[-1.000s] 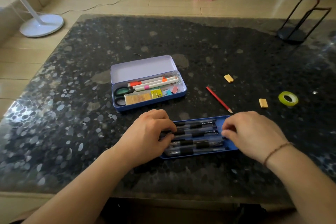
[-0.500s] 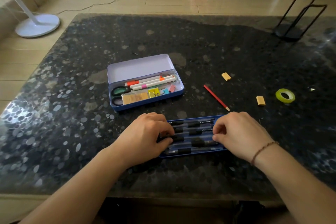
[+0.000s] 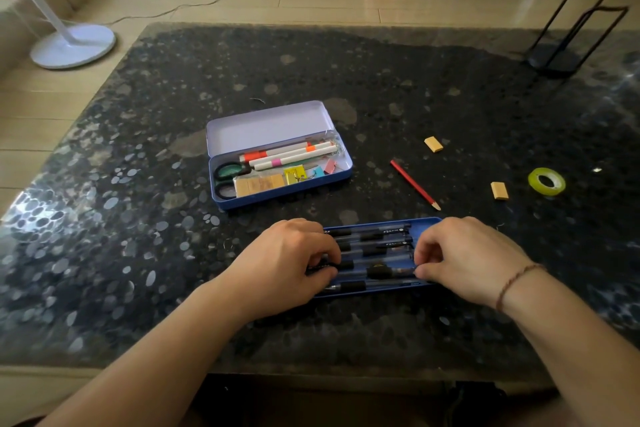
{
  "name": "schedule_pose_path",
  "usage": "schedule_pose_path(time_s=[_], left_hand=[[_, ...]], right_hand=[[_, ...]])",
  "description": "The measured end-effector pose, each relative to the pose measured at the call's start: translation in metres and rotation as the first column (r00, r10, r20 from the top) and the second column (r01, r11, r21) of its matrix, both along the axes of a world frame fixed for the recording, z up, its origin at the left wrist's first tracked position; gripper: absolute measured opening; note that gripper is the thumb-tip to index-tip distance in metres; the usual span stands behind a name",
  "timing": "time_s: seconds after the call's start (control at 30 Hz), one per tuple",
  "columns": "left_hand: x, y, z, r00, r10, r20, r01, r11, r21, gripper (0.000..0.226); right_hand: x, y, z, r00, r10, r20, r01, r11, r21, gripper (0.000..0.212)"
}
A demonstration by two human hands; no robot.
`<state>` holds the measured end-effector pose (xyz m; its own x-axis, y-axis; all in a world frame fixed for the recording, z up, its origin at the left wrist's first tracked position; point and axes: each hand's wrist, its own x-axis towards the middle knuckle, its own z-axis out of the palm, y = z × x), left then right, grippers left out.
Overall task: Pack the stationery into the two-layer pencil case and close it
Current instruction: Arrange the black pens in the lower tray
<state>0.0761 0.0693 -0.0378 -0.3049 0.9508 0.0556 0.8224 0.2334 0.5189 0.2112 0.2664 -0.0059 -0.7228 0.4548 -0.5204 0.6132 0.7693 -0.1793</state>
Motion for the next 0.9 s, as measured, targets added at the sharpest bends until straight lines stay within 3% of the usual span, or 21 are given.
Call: schedule_pose_path(time_s=[0.7,0.9], left_hand=[[0.001,0.002,-0.005,0.998,0.026,-0.064,-0.026,1.0,0.01,0.005],[-0.007,-0.007,-0.002,0.99,0.134,-0.045,-0.132,0.99,0.051,0.011]], right_hand=[[-0.002,0.003,-0.004,1.0,-0.015,-0.018,0.015,1.0,0.019,0.016],[0.005,0.005,0.004,0.995,0.004,0.099,-0.004,1.0,-0.004,0.019]])
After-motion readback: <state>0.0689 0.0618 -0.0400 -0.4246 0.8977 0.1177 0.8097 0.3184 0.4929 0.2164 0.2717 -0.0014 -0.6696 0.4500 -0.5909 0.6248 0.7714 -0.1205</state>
